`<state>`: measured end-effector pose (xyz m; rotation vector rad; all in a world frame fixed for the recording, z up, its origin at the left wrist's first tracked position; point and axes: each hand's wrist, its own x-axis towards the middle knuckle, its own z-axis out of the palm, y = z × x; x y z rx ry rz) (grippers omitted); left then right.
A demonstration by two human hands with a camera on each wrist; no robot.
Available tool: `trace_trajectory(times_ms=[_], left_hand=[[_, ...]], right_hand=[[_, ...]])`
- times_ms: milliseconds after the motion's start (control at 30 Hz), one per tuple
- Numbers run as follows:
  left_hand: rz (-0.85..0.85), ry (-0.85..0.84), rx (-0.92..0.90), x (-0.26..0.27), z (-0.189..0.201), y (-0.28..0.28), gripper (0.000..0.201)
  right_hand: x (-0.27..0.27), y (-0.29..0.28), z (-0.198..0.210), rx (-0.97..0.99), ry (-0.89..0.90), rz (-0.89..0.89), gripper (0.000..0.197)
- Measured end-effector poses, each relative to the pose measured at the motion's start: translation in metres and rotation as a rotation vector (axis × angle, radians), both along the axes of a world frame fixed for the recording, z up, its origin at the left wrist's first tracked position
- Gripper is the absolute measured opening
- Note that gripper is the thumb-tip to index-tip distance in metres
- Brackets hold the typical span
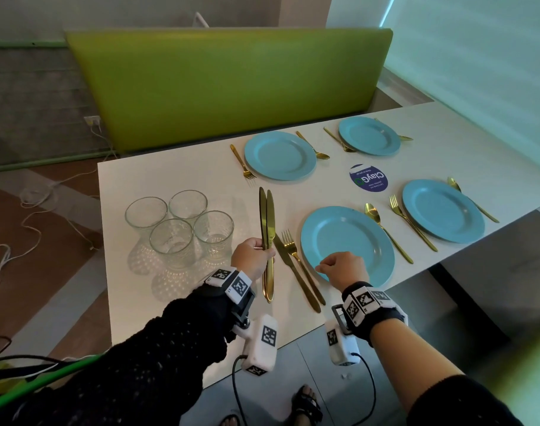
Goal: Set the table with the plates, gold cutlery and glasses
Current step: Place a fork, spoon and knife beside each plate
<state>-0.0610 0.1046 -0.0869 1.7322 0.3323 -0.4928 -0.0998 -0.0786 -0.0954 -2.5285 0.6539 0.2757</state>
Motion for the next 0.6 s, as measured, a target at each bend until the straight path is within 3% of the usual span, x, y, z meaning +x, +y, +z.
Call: trace_trajectory(times_ms=[167,367,600], left_hand=[[-0.013,0.012,-0.073,0.001,0.004,-0.014,0.015],[-0.095,0.006,-0.215,0.009,0.018,-0.048,0.009],[-0.257,0.023,-0.34,0.027,0.032,-0.103,0.015]], right_hand=[[0.001,0.003,0.017,0.088,-0.048,0.063,0.018],[0.011,0.001,0.052,0.323,-0.051,0.061,0.024],[0.027,-0.048,0.067,0.694,-0.09,-0.119,0.015]])
